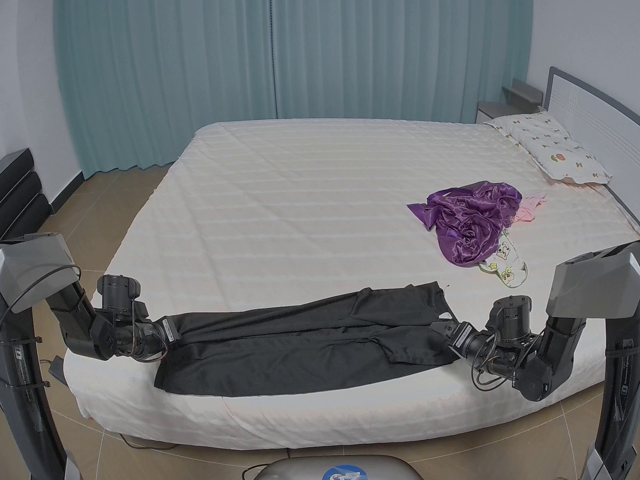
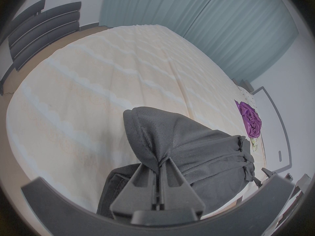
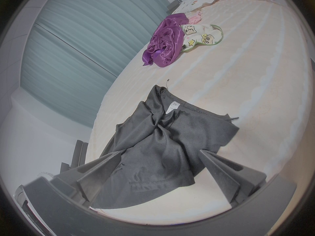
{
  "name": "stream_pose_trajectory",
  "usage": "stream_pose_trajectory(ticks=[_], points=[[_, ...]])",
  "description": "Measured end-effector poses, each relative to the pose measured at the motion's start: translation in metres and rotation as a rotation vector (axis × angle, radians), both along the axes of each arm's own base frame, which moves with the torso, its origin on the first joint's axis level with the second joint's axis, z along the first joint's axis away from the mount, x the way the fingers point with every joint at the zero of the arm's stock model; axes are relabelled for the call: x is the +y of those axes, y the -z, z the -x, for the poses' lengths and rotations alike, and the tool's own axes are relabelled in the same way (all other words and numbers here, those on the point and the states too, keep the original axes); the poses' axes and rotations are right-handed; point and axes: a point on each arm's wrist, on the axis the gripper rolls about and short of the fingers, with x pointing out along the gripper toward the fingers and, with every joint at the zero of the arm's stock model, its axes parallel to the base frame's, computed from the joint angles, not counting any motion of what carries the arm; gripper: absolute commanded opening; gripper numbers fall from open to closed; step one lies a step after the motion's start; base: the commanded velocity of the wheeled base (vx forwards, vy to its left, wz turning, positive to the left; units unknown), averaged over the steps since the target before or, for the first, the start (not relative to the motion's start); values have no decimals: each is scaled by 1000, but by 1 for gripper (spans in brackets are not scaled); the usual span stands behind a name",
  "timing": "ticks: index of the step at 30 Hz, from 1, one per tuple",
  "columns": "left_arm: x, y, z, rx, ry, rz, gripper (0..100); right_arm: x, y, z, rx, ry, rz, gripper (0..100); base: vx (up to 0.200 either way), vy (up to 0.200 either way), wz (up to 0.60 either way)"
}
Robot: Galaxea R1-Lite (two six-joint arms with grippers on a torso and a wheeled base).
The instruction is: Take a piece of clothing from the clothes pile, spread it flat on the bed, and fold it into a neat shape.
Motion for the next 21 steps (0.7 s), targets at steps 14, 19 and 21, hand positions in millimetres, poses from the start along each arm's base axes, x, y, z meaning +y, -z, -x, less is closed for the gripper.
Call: stream_pose_trajectory(ticks=[14,19,21], points=[[-32,-13,-12,-14,-81,-40,0,-1,0,-1,-5,3,-2,100,0,0,0],[-43,-23,-8,35,-54,-48,0,-1,-1,-1,-12,4,-4,100,0,0,0],[-48,-28,-8,37,-50,-61,0,-1,-1,-1,-13,5,-4,100,0,0,0]])
